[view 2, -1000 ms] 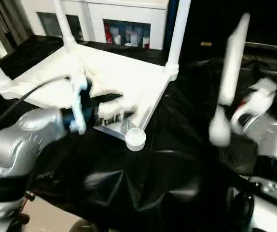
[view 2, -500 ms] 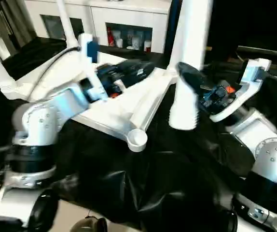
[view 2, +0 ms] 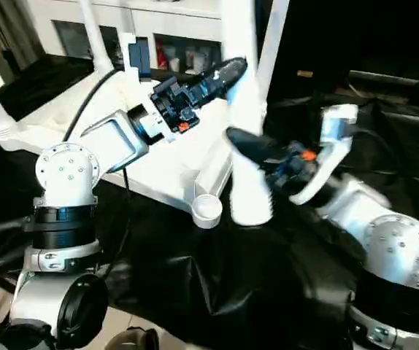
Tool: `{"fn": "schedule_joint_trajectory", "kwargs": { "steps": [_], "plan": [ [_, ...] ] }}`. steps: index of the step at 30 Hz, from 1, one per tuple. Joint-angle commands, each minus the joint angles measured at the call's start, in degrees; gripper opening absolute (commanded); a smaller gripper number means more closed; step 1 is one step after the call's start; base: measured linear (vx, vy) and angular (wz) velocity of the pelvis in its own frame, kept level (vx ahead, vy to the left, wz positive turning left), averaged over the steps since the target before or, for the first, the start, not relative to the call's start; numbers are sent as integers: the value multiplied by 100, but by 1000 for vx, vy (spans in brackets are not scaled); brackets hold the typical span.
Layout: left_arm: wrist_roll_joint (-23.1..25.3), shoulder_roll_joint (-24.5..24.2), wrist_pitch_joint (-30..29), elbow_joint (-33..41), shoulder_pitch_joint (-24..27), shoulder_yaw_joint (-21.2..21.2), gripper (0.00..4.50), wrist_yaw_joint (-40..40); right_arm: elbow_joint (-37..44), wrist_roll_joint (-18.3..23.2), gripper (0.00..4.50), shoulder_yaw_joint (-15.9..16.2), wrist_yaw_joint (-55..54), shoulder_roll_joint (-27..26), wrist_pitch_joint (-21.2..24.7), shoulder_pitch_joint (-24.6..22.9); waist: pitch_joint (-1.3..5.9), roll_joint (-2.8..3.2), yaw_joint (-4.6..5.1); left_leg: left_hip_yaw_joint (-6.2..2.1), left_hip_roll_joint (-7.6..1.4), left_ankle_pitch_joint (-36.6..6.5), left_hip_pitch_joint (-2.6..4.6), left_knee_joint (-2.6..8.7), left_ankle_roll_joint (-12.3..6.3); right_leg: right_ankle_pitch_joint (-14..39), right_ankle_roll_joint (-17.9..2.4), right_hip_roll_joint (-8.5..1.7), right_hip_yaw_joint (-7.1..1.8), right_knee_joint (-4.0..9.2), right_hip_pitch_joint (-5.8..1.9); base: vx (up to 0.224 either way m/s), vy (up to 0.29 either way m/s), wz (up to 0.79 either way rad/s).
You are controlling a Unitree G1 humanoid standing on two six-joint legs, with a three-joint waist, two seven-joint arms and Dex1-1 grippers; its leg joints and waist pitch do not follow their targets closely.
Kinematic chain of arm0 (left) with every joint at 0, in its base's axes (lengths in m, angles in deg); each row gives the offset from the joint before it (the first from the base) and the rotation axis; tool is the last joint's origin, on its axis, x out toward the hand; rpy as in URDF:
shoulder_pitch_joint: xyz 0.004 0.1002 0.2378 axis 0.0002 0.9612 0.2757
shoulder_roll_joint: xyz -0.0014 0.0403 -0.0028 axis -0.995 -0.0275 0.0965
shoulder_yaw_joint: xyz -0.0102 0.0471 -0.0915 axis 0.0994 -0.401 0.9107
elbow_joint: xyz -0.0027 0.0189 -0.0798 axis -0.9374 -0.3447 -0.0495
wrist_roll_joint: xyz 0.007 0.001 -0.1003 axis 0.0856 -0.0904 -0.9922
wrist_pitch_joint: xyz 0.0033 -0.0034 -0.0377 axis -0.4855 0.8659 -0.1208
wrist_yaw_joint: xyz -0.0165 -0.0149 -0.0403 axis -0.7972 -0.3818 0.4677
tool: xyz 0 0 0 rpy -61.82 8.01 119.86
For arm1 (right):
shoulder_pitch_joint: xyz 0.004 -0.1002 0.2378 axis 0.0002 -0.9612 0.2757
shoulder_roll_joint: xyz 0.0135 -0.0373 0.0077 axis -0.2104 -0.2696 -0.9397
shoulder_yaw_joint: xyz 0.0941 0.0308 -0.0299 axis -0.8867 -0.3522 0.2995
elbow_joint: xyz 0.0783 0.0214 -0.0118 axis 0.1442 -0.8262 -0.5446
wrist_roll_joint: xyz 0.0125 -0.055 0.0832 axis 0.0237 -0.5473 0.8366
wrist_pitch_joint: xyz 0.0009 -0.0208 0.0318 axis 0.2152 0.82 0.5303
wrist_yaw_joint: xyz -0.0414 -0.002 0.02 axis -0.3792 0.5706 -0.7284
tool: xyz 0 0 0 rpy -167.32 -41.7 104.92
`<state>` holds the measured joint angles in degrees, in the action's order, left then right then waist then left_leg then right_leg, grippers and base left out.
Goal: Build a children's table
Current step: Pick table leg
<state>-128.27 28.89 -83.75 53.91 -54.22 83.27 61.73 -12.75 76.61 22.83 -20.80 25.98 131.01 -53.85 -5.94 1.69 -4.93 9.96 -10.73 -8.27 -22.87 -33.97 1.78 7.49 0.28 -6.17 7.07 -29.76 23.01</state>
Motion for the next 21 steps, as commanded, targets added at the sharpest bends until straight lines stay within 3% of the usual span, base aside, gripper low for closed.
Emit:
{"fn": "schedule_joint_trajectory", "kwargs": {
  "steps": [1, 3, 5, 6, 7, 8, 9, 10, 12, 13, 14, 15, 16, 17, 18, 19, 20, 21],
  "plan": [
    [46, -14, -116, 60, -4, -179, 421, 101, 171, 3, 182, 154, -37, 101, -35, -60, 370, -86, 43, -164, -163, -3329, 346, 480, 263, 3786, 131, -272, -6, 575, -166, 0, 0, 0],
    [113, -28, -115, 13, 9, -231, 421, 174, 172, -14, 182, 214, -43, 112, -60, -68, 368, -75, 49, -189, -190, -3316, 301, 506, 268, 3887, 242, -275, 27, 580, -213, 0, 0, 0],
    [94, -11, -122, -37, -1, -189, 399, 254, 152, -25, 182, 239, -49, 116, -83, -57, 373, -35, 58, -223, -285, -3564, 275, 604, 290, 3611, 228, -245, 19, 493, -272, 0, 0, 0],
    [66, -5, -122, -51, -10, -159, 387, 266, 143, -39, 182, 254, -47, 127, -100, -55, 372, -26, 62, -238, -325, -3691, 253, 652, 308, 3448, 198, -236, 9, 436, -300, 0, 0, 0],
    [41, -4, -122, -59, -16, -142, 378, 276, 138, -50, 182, 267, -44, 136, -115, -55, 355, -23, 49, -246, -401, -4103, 231, 787, 386, 3073, 87, -205, -80, 259, -308, 0, 0, 0],
    [-2, 3, -121, -77, -37, -93, 372, 308, 127, -61, 182, 277, -45, 139, -127, -51, 363, -35, 42, -217, -371, -4143, 274, 770, 416, 3103, 44, -212, -91, 286, -275, 0, 0, 0],
    [-25, 4, -119, -89, -50, -66, 364, 319, 119, -71, 182, 284, -47, 135, -134, -46, 341, -88, 58, -162, -224, -3928, 374, 627, 414, 3606, 65, -272, -32, 499, -170, 0, 0, 0],
    [-58, -2, -131, -82, -54, -54, 355, 309, 111, -81, 182, 319, -75, 149, -169, -51, 324, -118, 49, -120, -75, -3362, 426, 430, 326, 4296, 247, -359, 95, 746, -130, 0, 0, 0],
    [-118, 6, -164, -62, -47, -37, 341, 312, 107, -82, 182, 361, -96, 164, -211, -66, 319, -107, 63, -114, -47, -3000, 402, 352, 239, 4532, 430, -368, 240, 857, -185, 0, 0, 0],
    [-156, 8, -182, -56, -42, -34, 336, 316, 97, -80, 182, 386, -106, 174, -239, -73, 339, 43, 67, -293, -433, -3744, 93, 752, 257, 3745, 513, -227, 213, 330, -562, 0, 0, 0],
    [-177, 8, -203, -41, -32, -42, 329, 328, 94, -72, 182, 401, -110, 183, -256, -81, 335, 118, -10, -381, -698, -4441, -53, 1105, 322, 2738, 262, -170, -33, -457, -721, 0, 0, 0],
    [-192, 11, -220, -33, -24, -46, 321, 330, 90, -71, 182, 403, -114, 184, -262, -79, 268, 96, -116, -138, -631, -5162, 44, 1331, 337, 1306, -139, 3, -185, -759, -391, 0, 0, 0],
    [-238, 20, -271, -7, -1, -56, 321, 334, 79, -67, 182, 408, -127, 184, -275, -75, 364, -240, -59, -94, -239, -4425, 533, 769, 405, 2566, -185, -224, -481, -111, -52, 0, 0, 0],
    [-250, 26, -285, 10, 14, -67, 311, 334, 83, -69, 182, 411, -128, 186, -278, -77, 324, -355, -63, -78, 12, -3503, 494, 402, 410, 4012, -137, -457, -448, 269, 67, 31, -86, 10],
    [-284, 42, -319, 52, 50, -99, 302, 330, 85, -78, 182, 423, -129, 195, -286, -79, 334, -384, -151, 13, 166, -2402, 468, 47, 249, 5040, 89, -575, -513, 512, 82, 16, -75, -11],
    [-296, 49, -332, 72, 67, -116, 295, 325, 84, -82, 182, 432, -129, 201, -292, -80, 450, -280, -332, -126, -38, -557, 34, 300, 63, 4680, 167, -630, -582, 274, -314, 16, -75, -11],
    [-300, 52, -337, 78, 72, -122, 295, 324, 82, -83, 182, 435, -129, 204, -295, -80, 466, -245, -357, -104, -83, -465, 58, 378, 99, 4163, 97, -503, -519, 249, -265, 64, -26, -11],
    [-308, 74, -340, 98, 87, -129, 289, 330, 75, -69, 182, 463, -142, 229, -329, -91, 482, -186, -308, -115, -112, -607, 41, 448, 136, 3265, -103, -334, -433, 121, -244, 0, 0, 0]
  ]
}}
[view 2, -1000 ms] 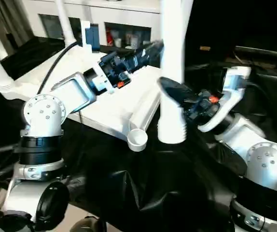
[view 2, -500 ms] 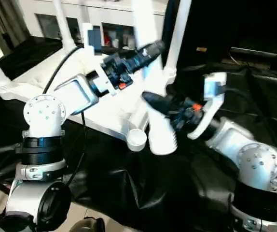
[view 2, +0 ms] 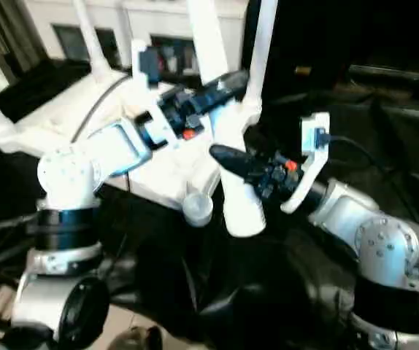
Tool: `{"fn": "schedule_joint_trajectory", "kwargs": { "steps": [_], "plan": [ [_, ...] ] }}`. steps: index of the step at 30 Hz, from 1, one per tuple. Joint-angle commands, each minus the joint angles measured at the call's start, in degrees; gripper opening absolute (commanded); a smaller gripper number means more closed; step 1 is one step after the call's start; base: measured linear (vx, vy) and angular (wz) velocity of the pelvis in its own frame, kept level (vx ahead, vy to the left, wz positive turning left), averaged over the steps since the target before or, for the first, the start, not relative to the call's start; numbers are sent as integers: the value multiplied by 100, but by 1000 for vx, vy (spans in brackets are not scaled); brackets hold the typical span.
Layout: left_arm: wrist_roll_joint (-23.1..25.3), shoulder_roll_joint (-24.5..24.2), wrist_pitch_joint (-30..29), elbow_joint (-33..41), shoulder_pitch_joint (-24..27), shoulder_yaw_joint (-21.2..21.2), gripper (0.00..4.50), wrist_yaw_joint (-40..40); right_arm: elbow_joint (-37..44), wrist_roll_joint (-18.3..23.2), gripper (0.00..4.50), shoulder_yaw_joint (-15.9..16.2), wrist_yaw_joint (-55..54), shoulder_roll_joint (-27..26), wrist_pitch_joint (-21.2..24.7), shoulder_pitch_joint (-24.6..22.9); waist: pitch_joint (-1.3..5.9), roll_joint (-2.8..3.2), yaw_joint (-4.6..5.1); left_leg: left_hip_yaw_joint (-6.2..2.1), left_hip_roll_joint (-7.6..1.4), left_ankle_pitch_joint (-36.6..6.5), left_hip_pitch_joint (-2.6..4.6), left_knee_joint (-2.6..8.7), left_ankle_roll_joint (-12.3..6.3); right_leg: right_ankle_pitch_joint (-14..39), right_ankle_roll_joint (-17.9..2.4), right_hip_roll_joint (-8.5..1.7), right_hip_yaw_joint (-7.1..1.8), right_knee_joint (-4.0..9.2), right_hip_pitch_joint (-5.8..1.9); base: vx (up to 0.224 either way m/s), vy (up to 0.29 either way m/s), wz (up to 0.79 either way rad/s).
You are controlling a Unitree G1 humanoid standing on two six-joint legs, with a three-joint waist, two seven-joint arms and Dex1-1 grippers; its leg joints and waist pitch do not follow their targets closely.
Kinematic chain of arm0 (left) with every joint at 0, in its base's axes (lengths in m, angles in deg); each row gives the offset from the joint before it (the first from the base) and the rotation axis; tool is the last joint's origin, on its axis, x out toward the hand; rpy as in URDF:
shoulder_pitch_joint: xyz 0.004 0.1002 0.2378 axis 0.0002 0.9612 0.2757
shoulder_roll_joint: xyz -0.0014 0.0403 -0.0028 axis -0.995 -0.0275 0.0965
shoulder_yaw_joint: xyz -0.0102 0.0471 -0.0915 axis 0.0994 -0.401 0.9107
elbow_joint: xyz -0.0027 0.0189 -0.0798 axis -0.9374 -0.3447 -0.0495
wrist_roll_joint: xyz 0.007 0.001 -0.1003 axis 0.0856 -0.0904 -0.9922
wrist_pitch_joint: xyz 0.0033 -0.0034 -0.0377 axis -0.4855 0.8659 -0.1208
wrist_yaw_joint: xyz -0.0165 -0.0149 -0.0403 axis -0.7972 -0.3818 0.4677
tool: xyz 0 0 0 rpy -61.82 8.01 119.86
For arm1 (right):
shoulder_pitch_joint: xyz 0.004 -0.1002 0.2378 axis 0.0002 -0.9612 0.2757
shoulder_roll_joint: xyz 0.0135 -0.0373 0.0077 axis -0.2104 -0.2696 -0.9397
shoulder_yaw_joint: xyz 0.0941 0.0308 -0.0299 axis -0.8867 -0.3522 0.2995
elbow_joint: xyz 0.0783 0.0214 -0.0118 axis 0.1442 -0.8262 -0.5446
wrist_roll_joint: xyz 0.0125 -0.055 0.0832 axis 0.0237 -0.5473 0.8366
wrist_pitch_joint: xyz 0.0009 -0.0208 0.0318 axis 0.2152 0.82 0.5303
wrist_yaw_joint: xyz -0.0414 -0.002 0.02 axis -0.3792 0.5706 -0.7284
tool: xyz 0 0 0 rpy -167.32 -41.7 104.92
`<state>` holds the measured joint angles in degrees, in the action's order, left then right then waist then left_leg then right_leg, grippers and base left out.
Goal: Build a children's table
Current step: Pick table leg
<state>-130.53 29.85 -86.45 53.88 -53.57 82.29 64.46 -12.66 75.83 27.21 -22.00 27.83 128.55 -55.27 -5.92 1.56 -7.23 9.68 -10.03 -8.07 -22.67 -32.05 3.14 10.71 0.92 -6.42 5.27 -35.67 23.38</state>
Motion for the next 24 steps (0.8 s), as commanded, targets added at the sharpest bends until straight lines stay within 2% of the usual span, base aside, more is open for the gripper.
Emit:
{"fn": "schedule_joint_trajectory", "kwargs": {
  "steps": [1, 2, 3, 4, 5, 7, 9, 10, 11, 14, 19, 21, 22, 24],
  "plan": [
    [-101, -6, -78, 102, 27, -25, 279, 55, 61, 8, 182, 37, -28, 53, -93, 49, 489, -118, -42, -87, -217, -951, 7, 286, 43, 2382, -373, -238, -243, 658, -263, 0, 0, 0],
    [-116, 2, -89, 111, 35, -33, 259, 52, 57, 10, 182, 47, -32, 61, -103, 48, 502, -116, -17, -86, -227, -1142, 10, 283, 71, 1985, -526, -200, -239, 615, -265, 0, 0, 0],
    [-118, 0, -90, 114, 38, -39, 259, 52, 55, 12, 182, 51, -35, 64, -108, 48, 502, -116, -17, -86, -227, -1142, 10, 283, 71, 1985, -526, -200, -239, 615, -265, 0, 0, 0],
    [-137, -1, -92, 116, 42, -47, 253, 58, 52, 17, 182, 63, -46, 73, -123, 48, 539, -122, -6, -72, -232, -1038, 22, 268, -14, 1362, -764, -187, -231, 562, -299, 0, 0, 0],
    [-157, -1, -93, 112, 41, -45, 246, 66, 49, 23, 182, 70, -49, 80, -132, 47, 544, -114, -7, -65, -236, -962, 25, 258, -59, 1159, -849, -184, -235, 545, -294, 0, 0, 0],
    [-175, -9, -82, 108, 36, -18, 223, 85, 62, 25, 182, 89, -64, 79, -141, 47, 567, -101, -8, -49, -240, -623, 25, 206, -240, 467, -1160, -186, -236, 469, -309, 0, 0, 0],
    [-163, -15, -64, 99, 29, -2, 207, 105, 59, 25, 182, 96, -68, 80, -145, 51, 590, -105, -14, -40, -230, -359, 15, 171, -374, 68, -1290, -184, -231, 424, -327, 25, 11, 1],
    [-154, -22, -39, 78, 20, 16, 200, 128, 49, 39, 182, 106, -67, 87, -158, 53, 593, -106, -28, -26, -226, -112, 7, 138, -561, -274, -1451, -186, -231, 386, -332, 0, 0, 0],
    [-134, -33, -13, 64, 17, 21, 192, 135, 30, 31, 182, 127, -66, 87, -178, 61, 583, -115, -42, -16, -223, -130, 3, 130, -621, -251, -1496, -194, -233, 389, -337, 0, 0, 0],
    [-132, -35, -10, 54, 16, 32, 187, 140, 21, 22, 182, 147, -58, 91, -187, 64, 566, -111, -79, -5, -239, -335, 25, 138, -601, 90, -1469, -221, -236, 422, -339, 0, 0, 0],
    [-144, -40, 7, 67, 27, 31, 185, 186, 41, 39, 182, 196, -85, 106, -220, 57, 509, -114, -76, -14, -262, -969, 48, 197, -252, 1163, -1129, -245, -238, 539, -317, 0, 0, 0],
    [-137, -48, 17, 70, 28, 26, 184, 196, 11, 44, 182, 216, -101, 106, -197, 70, 498, -111, -71, -25, -267, -1132, 49, 218, -143, 1409, -993, -248, -237, 567, -306, 0, 0, 0],
    [-126, -57, 27, 68, 27, 28, 184, 211, -50, 102, 238, 207, -161, 87, -114, 96, 497, -115, -67, -32, -269, -1218, 53, 226, -94, 1528, -923, -251, -236, 579, -301, 0, 0, 0],
    [-115, -69, 38, 63, 25, 31, 184, 218, -108, 36, 252, 228, -258, 94, -95, 126, 495, -114, -62, -39, -268, -1306, 54, 235, -33, 1635, -847, -250, -237, 594, -287, 0, 0, 0]
  ]
}}
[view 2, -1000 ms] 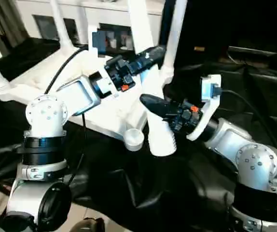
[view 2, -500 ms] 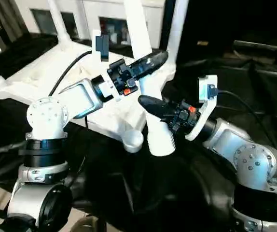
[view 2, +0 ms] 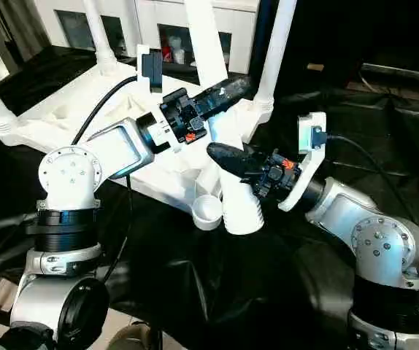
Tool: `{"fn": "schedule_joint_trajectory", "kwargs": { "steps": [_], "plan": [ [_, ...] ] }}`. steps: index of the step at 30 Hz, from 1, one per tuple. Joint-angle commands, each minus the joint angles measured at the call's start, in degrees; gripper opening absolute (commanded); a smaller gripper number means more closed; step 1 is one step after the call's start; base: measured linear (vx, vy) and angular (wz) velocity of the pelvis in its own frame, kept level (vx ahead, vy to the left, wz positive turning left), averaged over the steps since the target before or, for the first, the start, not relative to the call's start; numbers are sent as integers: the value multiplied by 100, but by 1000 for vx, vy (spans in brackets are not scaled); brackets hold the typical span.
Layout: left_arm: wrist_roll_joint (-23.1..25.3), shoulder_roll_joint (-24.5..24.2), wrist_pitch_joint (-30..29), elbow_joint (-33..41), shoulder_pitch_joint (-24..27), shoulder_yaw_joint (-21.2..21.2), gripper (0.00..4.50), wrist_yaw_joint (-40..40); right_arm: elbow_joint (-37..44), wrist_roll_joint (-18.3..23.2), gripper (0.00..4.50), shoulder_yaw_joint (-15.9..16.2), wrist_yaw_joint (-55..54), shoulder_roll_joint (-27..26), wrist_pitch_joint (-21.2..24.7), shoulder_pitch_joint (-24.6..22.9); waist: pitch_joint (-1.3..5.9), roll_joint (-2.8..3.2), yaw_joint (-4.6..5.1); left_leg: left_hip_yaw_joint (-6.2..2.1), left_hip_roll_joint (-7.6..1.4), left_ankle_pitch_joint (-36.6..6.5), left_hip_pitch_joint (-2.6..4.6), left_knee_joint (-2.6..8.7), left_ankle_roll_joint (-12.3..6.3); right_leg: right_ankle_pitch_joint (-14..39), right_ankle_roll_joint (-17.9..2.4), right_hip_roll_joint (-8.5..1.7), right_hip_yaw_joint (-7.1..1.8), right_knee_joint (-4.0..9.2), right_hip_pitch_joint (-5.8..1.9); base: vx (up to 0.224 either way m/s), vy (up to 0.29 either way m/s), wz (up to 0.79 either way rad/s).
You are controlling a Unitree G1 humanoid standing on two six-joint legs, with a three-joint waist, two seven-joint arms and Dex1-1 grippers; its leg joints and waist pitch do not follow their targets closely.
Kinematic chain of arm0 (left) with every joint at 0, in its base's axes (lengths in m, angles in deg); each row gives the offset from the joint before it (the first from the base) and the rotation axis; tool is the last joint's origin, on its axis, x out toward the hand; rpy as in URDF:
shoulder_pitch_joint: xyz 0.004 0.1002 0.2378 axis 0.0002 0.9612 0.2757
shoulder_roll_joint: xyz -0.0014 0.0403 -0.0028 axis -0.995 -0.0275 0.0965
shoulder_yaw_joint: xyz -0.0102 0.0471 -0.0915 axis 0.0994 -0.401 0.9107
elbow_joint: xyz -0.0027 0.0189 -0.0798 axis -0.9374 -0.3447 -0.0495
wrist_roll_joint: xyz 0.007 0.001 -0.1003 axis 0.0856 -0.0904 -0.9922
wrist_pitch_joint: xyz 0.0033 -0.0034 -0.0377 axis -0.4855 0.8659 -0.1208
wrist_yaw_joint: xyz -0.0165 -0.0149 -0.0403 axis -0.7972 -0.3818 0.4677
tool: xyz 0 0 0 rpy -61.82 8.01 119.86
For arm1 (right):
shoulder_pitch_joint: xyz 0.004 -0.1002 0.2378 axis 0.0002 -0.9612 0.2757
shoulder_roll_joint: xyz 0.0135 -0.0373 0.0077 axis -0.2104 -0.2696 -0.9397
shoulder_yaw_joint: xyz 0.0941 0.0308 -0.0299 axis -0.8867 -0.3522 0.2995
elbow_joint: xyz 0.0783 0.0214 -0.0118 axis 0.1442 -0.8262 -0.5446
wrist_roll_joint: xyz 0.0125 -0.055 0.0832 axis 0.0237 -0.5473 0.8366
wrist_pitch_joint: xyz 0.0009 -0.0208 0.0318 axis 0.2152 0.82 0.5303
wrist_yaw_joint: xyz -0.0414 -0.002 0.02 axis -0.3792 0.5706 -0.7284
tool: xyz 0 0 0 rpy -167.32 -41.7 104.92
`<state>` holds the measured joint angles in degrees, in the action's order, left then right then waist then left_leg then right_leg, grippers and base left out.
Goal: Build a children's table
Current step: Pick table leg
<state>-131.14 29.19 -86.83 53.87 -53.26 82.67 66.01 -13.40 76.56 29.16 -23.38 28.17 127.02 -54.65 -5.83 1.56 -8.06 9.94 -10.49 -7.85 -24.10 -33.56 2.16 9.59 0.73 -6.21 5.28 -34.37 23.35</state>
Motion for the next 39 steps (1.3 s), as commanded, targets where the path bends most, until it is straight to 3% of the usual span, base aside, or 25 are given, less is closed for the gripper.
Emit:
{"fn": "schedule_joint_trajectory", "kwargs": {
  "steps": [1, 7, 9, 12, 13, 14, 16, 18, 20, 21, 23, 25, 27, 30, 35, 39],
  "plan": [
    [-32, -16, 89, 51, -12, -5, 184, 70, -47, -79, 258, 66, -157, 105, 98, 66, 481, -120, 22, -67, -218, -1349, 192, 393, 96, 1793, -773, -266, -240, 474, -280, 0, 0, 0],
    [-4, -52, 107, 38, -14, -4, 184, 72, -155, 405, 304, -106, -428, 55, 599, 154, 484, -113, 17, -78, -210, -1414, 182, 404, 147, 1955, -644, -273, -239, 501, -267, 0, 0, 0],
    [8, -75, 119, 32, -14, -22, 184, 64, -265, 405, 328, -166, -672, 5, 634, 237, 487, -106, 20, -77, -209, -1419, 188, 407, 188, 1950, -642, -273, -239, 500, -252, 0, 0, 0],
    [32, -116, 135, 13, -18, -51, 184, 41, -416, 750, 347, -293, -792, 22, 900, 319, 500, -101, 15, -74, -209, -1381, 185, 400, 190, 1802, -668, -269, -241, 488, -261, 0, 0, 0],
    [57, -136, 147, 7, -23, -67, 184, 34, -376, 639, 347, -244, -822, 83, 905, 319, 507, -100, 10, -71, -207, -1315, 176, 399, 194, 1679, -672, -267, -242, 473, -267, 0, 0, 0],
    [101, -167, 167, -4, -32, -93, 184, 24, -219, 258, 352, -48, -766, 236, 713, 262, 513, -108, 8, -69, -206, -1275, 173, 396, 196, 1616, -672, -265, -242, 467, -272, 0, 0, 0],
    [410, -350, 318, -44, -63, -313, 184, -52, 88, -399, 355, 336, -577, 585, 290, 103, 521, -118, -19, -75, -213, -1135, 167, 398, 269, 1459, -501, -250, -253, 456, -287, 0, 0, 0],
    [605, -503, 387, -67, -92, -511, 184, -176, 199, -460, 355, 398, -535, 696, 231, 74, 525, -104, -11, -72, -209, -1092, 172, 406, 279, 1349, -436, -246, -265, 430, -284, 0, 0, 0],
    [697, -592, 410, -85, -129, -632, 184, -240, 265, -414, 355, 387, -634, 722, 223, 115, 533, -113, -2, -64, -197, -1040, 167, 387, 207, 1240, -561, -255, -259, 414, -291, 0, 0, 0],
    [788, -658, 443, -91, -151, -729, 184, -282, 300, -464, 355, 429, -679, 738, 177, 138, 558, -153, -1, -58, -200, -942, 167, 371, 154, 1119, -663, -253, -253, 399, -301, 0, 0, 0],
    [953, -761, 521, -106, -187, -887, 184, -333, 349, -582, 355, 540, -682, 782, 66, 179, 552, -124, -1, -54, -202, -866, 168, 361, 100, 1026, -757, -250, -252, 376, -292, 0, 0, 0],
    [1103, -841, 630, -151, -262, -1022, 184, -393, 337, -1100, 355, 762, -828, 624, -570, 320, 561, -142, 14, -39, -198, -856, 167, 348, 85, 1027, -829, -253, -252, 369, -291, 0, 0, 0],
    [1172, -878, 690, -149, -283, -1093, 184, -437, 312, -1227, 355, 893, -914, 618, -574, 362, 558, -131, 25, -43, -199, -883, 173, 351, 96, 1100, -860, -261, -251, 366, -294, 0, 0, 0],
    [1395, -972, 896, -92, -309, -1323, 184, -578, 249, -1675, 355, 1350, -1150, 606, -568, 422, 557, -134, 22, -40, -206, -907, 191, 354, 98, 1174, -876, -254, -257, 371, -287, 0, 0, 0],
    [1536, -988, 1068, -33, -308, -1450, 184, -650, 118, -1644, 355, 1472, -1225, 576, -346, 439, 581, -150, 1, -28, -215, -919, 195, 338, 66, 1040, -997, -261, -267, 337, -294, 0, 0, 0],
    [1666, -997, 1188, -19, -302, -1559, 184, -723, 27, -1698, 355, 1615, -1183, 588, -239, 435, 589, -168, 11, -28, -207, -925, 183, 335, 70, 1088, -950, -265, -267, 340, -303, 0, 0, 0]
  ]
}}
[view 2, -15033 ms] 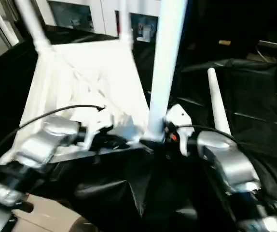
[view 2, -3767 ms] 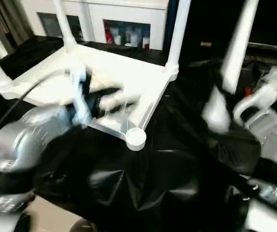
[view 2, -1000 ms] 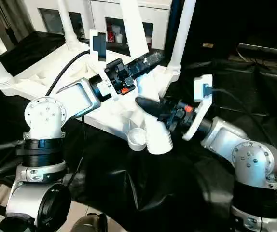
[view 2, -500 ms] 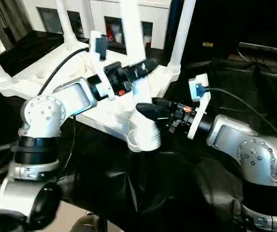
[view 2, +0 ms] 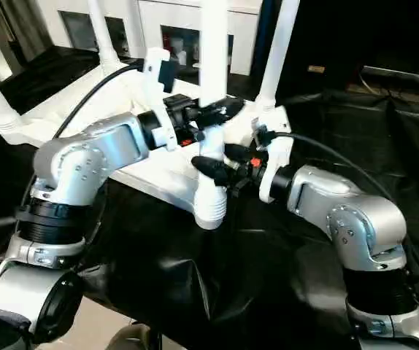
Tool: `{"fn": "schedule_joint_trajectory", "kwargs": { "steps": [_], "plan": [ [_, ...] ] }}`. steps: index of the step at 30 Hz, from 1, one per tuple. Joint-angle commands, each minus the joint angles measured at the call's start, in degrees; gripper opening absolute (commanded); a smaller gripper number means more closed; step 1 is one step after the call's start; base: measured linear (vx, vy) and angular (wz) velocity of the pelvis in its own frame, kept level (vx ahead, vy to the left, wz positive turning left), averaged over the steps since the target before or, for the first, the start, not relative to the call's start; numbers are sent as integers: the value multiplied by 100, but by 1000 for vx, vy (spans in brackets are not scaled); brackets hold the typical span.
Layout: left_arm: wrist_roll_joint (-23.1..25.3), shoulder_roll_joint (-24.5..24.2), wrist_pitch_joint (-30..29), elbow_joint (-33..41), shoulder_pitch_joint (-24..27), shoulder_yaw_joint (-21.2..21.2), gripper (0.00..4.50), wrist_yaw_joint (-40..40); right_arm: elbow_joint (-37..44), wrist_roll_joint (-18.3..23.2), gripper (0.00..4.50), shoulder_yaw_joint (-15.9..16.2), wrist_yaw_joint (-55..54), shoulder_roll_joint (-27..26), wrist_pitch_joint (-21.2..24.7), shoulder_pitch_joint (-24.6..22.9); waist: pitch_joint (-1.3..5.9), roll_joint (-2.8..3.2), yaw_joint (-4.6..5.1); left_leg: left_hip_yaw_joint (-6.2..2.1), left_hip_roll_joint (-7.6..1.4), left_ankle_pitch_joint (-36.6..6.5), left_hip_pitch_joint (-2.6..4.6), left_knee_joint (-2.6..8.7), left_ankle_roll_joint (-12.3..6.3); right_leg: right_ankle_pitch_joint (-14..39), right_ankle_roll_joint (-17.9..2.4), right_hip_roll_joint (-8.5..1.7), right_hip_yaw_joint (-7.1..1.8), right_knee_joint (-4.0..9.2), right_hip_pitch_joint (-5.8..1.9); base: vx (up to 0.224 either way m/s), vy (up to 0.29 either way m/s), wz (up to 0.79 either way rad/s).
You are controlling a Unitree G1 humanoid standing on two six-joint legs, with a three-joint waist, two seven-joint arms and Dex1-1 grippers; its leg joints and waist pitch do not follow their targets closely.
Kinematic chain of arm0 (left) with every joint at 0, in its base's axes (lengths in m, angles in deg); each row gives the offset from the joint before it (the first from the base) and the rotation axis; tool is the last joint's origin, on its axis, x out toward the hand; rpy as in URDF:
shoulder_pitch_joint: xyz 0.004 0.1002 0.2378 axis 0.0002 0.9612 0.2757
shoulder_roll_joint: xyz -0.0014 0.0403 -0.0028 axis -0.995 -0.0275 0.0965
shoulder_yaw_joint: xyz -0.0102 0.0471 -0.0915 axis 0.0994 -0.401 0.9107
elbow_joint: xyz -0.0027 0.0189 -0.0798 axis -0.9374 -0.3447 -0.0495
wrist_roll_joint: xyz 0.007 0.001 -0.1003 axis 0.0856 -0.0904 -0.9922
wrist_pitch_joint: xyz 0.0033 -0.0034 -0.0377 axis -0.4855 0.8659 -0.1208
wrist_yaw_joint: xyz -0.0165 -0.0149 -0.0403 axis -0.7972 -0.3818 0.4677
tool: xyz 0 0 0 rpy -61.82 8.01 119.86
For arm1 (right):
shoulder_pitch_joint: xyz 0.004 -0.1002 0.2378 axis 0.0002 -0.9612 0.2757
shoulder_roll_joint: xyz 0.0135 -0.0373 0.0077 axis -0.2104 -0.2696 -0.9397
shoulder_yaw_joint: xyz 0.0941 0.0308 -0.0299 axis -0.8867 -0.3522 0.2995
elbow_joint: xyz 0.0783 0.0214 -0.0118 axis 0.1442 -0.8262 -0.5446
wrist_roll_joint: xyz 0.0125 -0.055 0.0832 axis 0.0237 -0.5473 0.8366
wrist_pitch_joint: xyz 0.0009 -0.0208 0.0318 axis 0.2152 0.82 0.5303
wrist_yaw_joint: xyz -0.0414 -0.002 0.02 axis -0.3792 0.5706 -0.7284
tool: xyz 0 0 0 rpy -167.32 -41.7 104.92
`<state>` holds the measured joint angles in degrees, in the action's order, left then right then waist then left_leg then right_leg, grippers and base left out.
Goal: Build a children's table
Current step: Pick table leg
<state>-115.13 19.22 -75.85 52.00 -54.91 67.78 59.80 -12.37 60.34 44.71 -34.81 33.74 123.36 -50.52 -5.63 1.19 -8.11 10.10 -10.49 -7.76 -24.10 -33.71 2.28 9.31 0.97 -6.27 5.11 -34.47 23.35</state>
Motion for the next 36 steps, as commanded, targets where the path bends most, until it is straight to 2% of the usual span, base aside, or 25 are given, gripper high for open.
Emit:
{"fn": "schedule_joint_trajectory", "kwargs": {
  "steps": [1, 7, 13, 14, 29, 36],
  "plan": [
    [77, 3, 113, 181, -136, -89, 184, -126, -105, -67, 355, 86, -47, 19, 202, 32, 570, -135, 14, -41, -207, -964, 187, 349, 66, 1178, -966, -266, -253, 355, -303, 0, 0, 0],
    [98, -13, 179, 197, -142, -154, 184, -199, -134, -111, 355, 230, 43, 42, 223, 26, 574, -156, 9, -40, -211, -1050, 184, 341, 104, 1363, -922, -270, -251, 365, -295, 0, 0, 0],
    [41, 4, 123, 256, -121, -142, 184, -299, -156, -144, 355, 281, 146, 47, 174, 25, 569, -153, 3, -48, -216, -1181, 192, 344, 170, 1582, -825, -273, -254, 378, -277, 0, 0, 0],
    [26, 6, 113, 262, -121, -141, 184, -307, -161, -144, 325, 284, 152, 44, 171, 25, 570, -154, 5, -49, -215, -1189, 191, 343, 172, 1591, -823, -274, -252, 376, -279, 0, 0, 0],
    [60, -38, 100, 306, -91, -213, 184, -438, -198, -177, 201, 273, 238, -49, 110, 24, 586, -157, 3, -48, -207, -1147, 186, 330, 154, 1430, -881, -264, -250, 351, -285, 0, 0, 0],
    [126, -82, 103, 269, -94, -231, 184, -412, -192, -216, 195, 260, 256, -79, 85, -1, 587, -141, 1, -54, -208, -1146, 183, 329, 165, 1426, -872, -260, -248, 349, -283, 0, 0, 0]
  ]
}}
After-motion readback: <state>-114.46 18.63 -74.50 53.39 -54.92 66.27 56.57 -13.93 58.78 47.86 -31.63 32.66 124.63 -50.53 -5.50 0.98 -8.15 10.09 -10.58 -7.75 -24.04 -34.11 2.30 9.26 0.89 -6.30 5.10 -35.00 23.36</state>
